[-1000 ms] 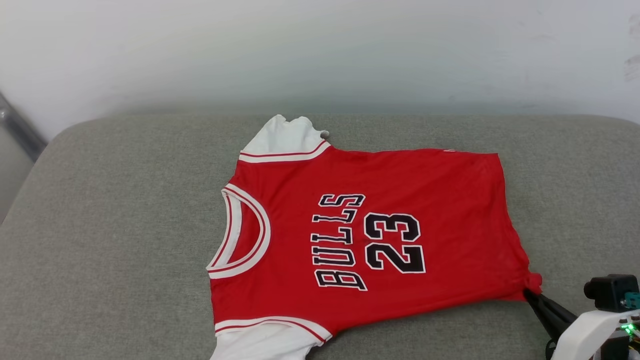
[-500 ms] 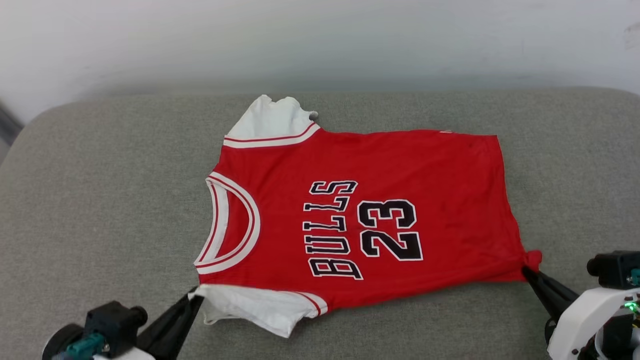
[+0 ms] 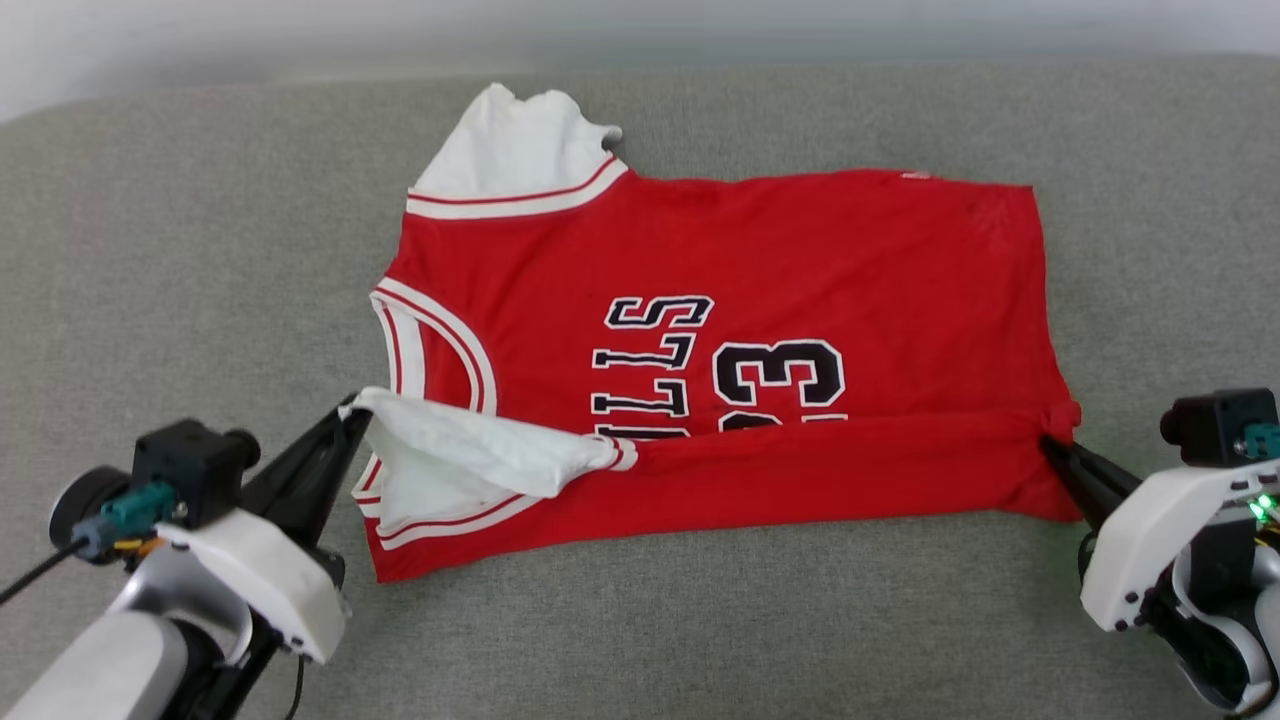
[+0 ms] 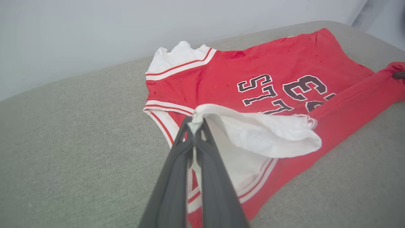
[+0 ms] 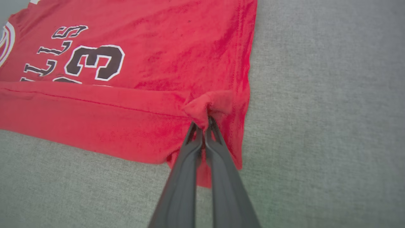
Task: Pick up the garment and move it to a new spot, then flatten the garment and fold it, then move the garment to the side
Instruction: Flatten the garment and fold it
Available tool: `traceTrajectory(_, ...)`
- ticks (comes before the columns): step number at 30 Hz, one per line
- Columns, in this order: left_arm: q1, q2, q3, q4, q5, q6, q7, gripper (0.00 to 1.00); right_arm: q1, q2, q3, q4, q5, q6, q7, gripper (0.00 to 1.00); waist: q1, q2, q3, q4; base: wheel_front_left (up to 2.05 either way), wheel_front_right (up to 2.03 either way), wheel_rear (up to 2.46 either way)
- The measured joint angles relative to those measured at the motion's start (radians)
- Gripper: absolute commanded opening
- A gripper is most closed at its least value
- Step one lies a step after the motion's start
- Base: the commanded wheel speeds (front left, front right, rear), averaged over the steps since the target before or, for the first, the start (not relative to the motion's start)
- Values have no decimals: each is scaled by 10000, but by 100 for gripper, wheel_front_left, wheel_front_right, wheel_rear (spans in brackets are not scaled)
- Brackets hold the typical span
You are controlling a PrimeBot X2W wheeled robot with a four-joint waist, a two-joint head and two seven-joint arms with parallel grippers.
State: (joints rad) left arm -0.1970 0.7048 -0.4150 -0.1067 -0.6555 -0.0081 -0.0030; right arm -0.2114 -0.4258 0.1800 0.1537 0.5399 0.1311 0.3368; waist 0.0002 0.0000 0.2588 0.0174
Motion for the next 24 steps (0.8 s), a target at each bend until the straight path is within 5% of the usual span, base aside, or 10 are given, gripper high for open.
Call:
traceTrajectory(12,-1791,-752,-412,2560,48,-533,109,0,-875,389,69,489,-761,-2,405,0,0,0,865,81,0,0,0)
traceTrajectory(13,-1877,-802,-477,2784,115,-535,134,57,-927,420,50,550,-782,-2,487,0,0,0,878,87,0,0,0)
traceTrajectory(14,-1965,-869,-543,2970,150,-535,104,100,-965,437,63,571,-842,-2,518,0,0,0,880,90,0,0,0)
traceTrajectory(16,-2119,-1099,-535,3329,174,-493,-90,100,-999,545,-10,658,-928,-2,504,100,0,0,856,89,0,0,0)
traceTrajectory(24,-1956,-1885,19,4071,-286,178,-1152,100,-938,823,13,803,-1363,-2,497,100,-1,0,320,67,0,0,0)
